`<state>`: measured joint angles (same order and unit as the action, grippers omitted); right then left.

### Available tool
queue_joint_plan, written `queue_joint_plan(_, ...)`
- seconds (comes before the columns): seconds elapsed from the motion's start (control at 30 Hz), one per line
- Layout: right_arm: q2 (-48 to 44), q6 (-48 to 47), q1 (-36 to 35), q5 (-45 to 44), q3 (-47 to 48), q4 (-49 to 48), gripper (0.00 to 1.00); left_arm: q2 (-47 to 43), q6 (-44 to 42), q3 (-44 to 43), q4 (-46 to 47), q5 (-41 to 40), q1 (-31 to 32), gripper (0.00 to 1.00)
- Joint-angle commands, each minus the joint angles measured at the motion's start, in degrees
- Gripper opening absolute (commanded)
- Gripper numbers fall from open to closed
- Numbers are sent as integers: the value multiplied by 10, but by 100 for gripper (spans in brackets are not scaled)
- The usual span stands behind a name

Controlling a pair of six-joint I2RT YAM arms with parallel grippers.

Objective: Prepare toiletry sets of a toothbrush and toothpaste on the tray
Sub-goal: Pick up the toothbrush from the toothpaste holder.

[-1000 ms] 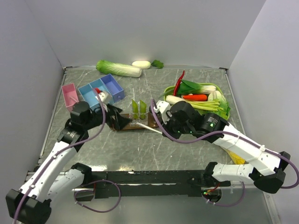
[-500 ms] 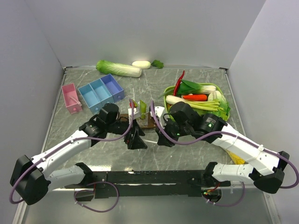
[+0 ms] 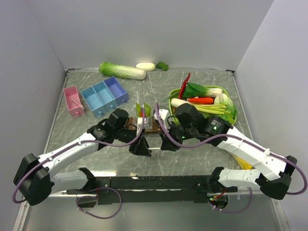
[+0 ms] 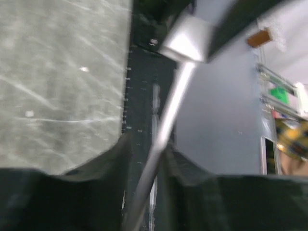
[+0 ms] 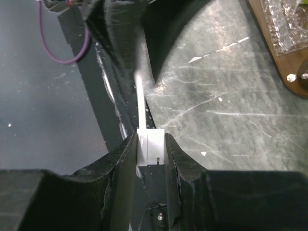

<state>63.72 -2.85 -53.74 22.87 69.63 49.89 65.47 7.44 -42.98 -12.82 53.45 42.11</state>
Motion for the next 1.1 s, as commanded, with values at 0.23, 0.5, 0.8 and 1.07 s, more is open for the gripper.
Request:
queue_joint_plan(0.23, -18, 23, 27, 27, -39, -75, 0, -19, -2, -20, 25, 59, 9, 1)
queue_joint_plan(0.5, -61, 82, 65, 49, -83, -165, 53, -51, 9, -11, 49, 35, 9, 1)
queue_joint_plan(0.8, -134, 138, 136, 118, -134, -255, 69, -83, 17, -3, 67, 16, 8, 1)
queue_joint_plan(1.07, -184, 191, 189, 72, -142, -256, 74, -83, 13, -3, 63, -17, 8, 1)
